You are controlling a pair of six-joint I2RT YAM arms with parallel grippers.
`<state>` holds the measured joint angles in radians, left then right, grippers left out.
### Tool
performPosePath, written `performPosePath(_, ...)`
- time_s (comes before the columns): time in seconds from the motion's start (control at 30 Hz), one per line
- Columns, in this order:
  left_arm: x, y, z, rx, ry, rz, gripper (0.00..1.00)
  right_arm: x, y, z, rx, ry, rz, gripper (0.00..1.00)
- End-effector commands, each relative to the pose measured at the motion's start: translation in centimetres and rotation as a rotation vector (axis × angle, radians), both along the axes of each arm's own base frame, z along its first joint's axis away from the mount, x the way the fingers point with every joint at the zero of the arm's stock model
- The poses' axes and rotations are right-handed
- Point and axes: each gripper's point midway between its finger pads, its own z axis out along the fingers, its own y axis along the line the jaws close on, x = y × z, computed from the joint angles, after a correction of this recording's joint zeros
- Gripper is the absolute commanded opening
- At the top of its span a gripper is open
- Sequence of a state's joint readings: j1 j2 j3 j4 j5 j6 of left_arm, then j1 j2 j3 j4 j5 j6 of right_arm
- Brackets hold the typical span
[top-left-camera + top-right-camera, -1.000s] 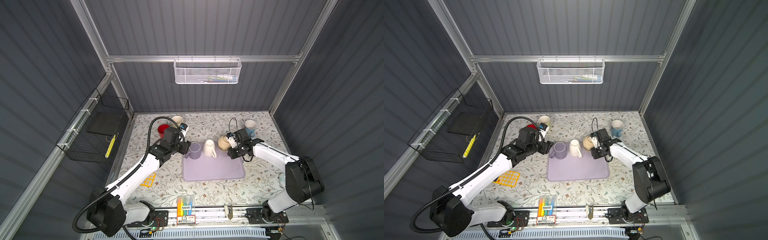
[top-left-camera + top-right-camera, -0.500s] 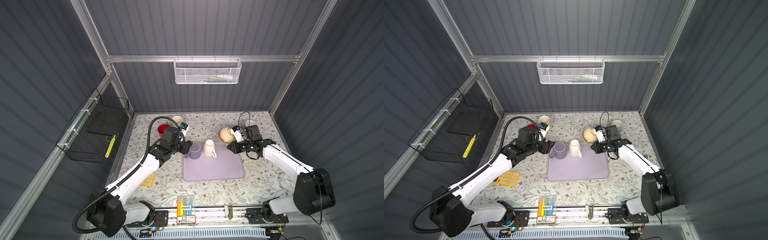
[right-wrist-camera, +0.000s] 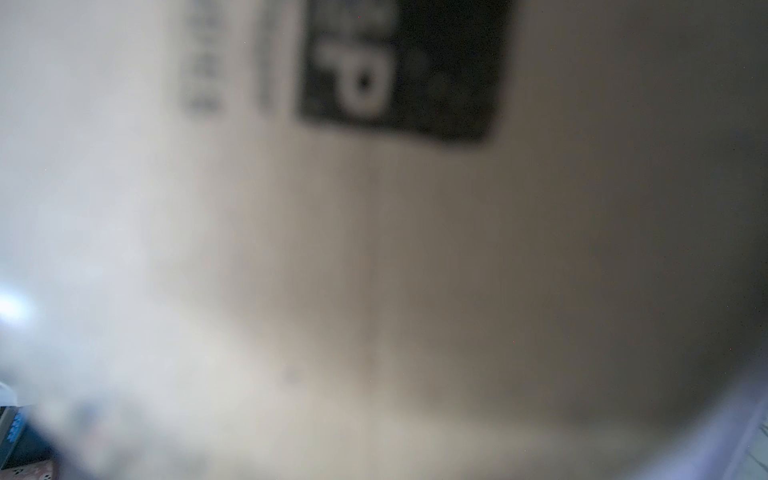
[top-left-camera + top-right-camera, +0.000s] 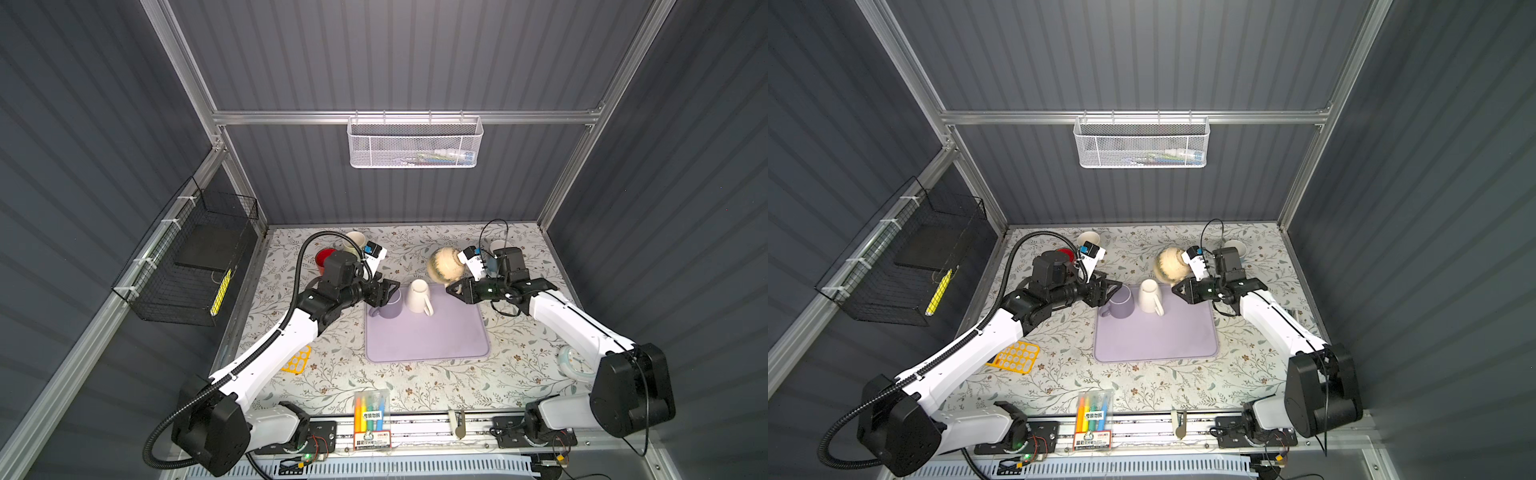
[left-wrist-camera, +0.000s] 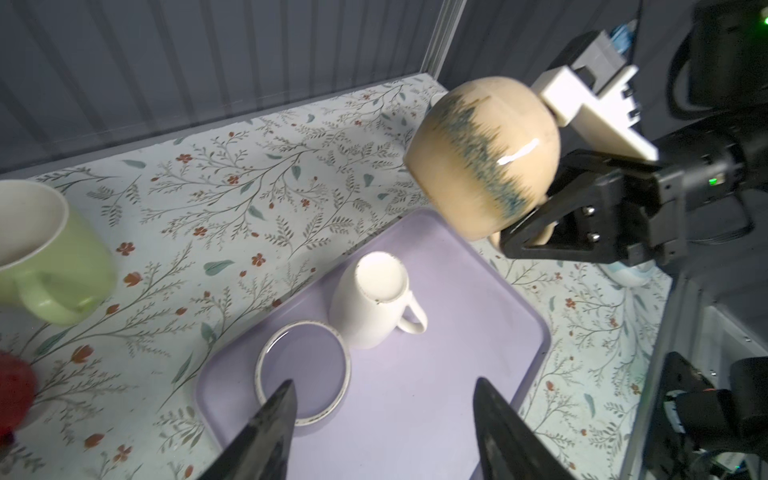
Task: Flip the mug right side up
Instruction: 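Raise the beige mug toward the left gripper while the left gripper closes on it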
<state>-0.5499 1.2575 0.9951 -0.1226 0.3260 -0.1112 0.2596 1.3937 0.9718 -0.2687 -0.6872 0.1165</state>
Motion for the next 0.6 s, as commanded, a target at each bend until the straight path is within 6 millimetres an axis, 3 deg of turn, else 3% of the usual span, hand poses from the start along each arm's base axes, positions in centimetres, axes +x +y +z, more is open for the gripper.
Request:
performPosePath(0.0,-0.9,-1.1,2.0,-0.122,-0.015,-0.066,0.67,0.2,1.4,6.1,0.133,-0.182,0.083,0.04)
performPosePath(0.57,-0.6,-4.3,5.3,-0.371,-0.041,-0.198,0.72,-2.2,3.0,10.5,0.318,-0.241,0.198,0.04)
